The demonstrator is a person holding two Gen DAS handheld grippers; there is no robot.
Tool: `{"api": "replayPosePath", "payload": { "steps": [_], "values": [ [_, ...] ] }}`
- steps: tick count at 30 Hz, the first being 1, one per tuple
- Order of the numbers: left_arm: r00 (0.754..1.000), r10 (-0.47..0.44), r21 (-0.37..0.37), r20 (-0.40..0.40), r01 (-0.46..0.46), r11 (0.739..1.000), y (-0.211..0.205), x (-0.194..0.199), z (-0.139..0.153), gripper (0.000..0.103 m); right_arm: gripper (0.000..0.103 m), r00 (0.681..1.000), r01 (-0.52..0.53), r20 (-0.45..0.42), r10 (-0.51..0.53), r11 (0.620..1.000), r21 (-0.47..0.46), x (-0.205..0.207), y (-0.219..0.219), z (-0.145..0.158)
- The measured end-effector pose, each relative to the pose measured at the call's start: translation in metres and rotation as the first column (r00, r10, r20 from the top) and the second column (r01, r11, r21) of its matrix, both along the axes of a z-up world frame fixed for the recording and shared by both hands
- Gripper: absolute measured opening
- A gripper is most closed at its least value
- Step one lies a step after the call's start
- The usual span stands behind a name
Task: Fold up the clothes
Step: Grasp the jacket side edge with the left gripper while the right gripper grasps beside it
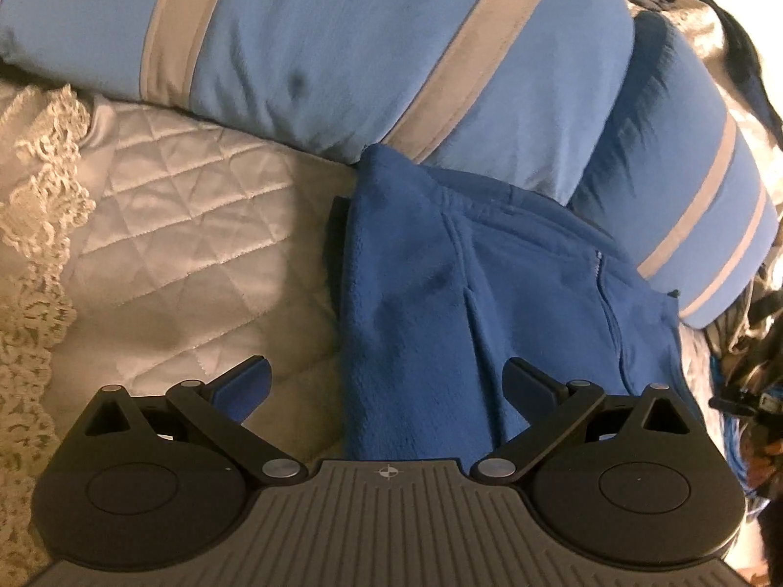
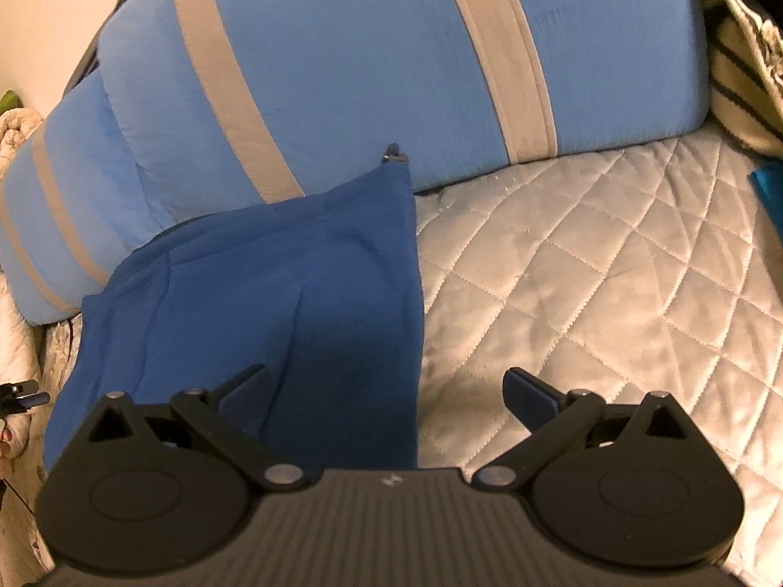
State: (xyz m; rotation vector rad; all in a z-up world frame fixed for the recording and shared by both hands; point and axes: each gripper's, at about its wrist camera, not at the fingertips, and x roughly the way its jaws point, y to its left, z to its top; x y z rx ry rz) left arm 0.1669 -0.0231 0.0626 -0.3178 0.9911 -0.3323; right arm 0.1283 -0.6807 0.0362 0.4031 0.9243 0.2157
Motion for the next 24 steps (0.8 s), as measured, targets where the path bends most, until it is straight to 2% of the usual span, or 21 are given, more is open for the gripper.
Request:
{"api": "replayPosePath", "payload": {
  "steps": [9,16,20,24],
  "values": [
    [0.999,0.014,-0.078,-0.049,-0.017,0.997,0.008,0.024,-0.021,0.103,0.102,0.999,-0.016,-0.043,0.018,0.998,0.053,0.025,-0.002,-0.022],
    [0.996,0.022,-0.108,-0.091,-0.032,0.994,0.014,0.037,-0.04,0.103,0.102,0.997,-0.001,-0.078,0.01,0.992,0.123,0.039,-0.01,-0.04],
    [0.996,0.008,-0.173,-0.094,-0.024,0.985,0.018,0.041,-0.05,0.103,0.102,0.997,0.01,-0.074,0.004,0.984,0.179,0.044,-0.015,-0.045],
    [0.995,0.006,-0.278,-0.099,-0.033,0.96,0.027,0.046,-0.057,0.103,0.102,0.997,0.016,-0.079,0.005,0.966,0.258,0.05,-0.022,-0.05]
  ]
}}
